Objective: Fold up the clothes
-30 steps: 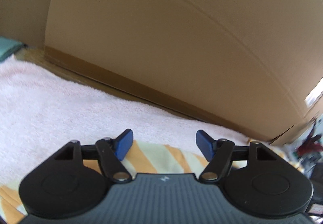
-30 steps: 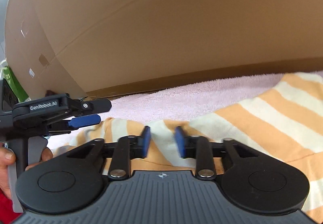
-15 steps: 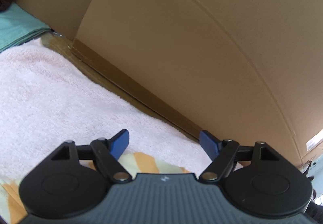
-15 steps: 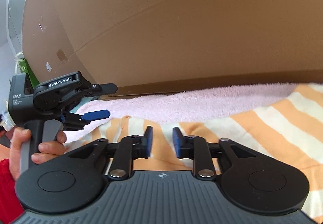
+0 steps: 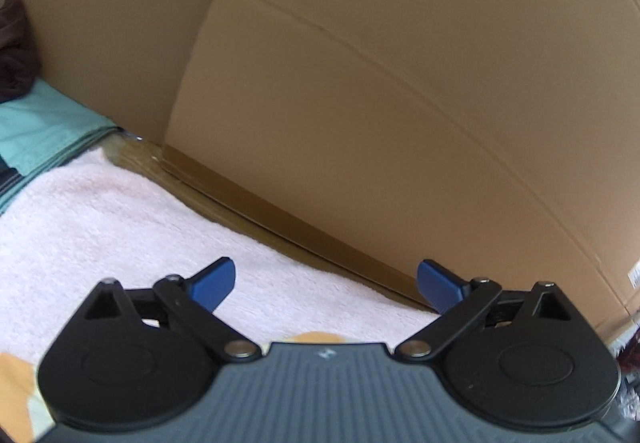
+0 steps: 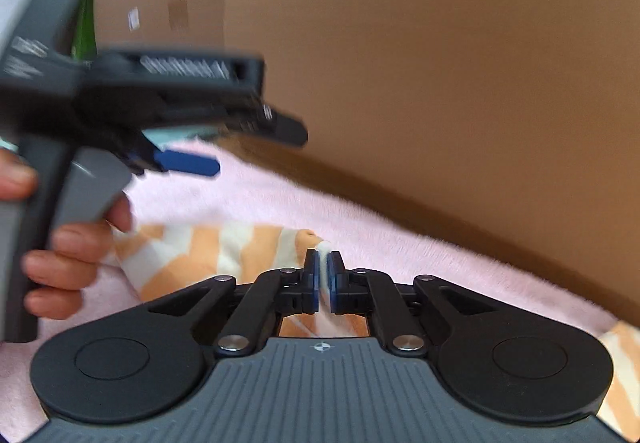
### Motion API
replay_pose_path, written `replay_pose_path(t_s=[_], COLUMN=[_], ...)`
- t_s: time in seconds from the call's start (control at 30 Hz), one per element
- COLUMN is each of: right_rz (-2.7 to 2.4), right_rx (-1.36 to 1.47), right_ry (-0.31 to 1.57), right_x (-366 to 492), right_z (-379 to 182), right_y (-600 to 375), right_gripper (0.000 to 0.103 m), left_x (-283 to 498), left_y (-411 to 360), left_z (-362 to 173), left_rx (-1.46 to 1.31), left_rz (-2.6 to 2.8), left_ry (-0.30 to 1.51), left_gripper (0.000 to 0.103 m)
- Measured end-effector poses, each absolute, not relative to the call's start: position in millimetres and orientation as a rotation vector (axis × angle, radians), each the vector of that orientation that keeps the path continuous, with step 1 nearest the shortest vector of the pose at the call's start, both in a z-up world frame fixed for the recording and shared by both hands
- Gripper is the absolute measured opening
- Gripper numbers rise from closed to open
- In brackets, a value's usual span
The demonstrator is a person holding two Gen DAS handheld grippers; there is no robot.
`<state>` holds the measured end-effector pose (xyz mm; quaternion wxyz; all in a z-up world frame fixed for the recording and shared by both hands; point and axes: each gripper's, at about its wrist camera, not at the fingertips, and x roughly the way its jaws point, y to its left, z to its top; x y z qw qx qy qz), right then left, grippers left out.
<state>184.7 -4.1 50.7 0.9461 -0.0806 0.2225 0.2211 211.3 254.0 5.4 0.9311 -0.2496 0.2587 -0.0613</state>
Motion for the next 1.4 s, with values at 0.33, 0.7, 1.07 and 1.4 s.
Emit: replay_pose_path(t_s=[0.33, 0.7, 1.07, 1.4], right_rz=[0.619, 0.311, 0.443, 0.329], right_rx=[-0.43, -0.108, -0.027, -0.097], right_ry=[0.612, 0.521, 0.501, 0.513], right_x=[98.4, 199.9, 183.7, 129.5], right_z=[39.6, 51.1, 52.9, 48.9], right_y=[-15.2, -46.5, -52.5, -80.8], right_gripper=[0.006, 0.042, 0.004, 0.005], left_x=[205.1, 202.5, 183.4, 144.7], left_y=[227.2, 221.6, 191.0, 137.7], left_z=[5.3, 2.1, 12.3, -2.3], left_rx=[-0.376, -0.361, -0.069, 0.238], left_rz=[-0.175, -0.214, -0.328, -0.689], left_ry=[0.562, 0.579, 0.544, 0.6], left_gripper=[0.099, 0.099, 0.069, 0.0])
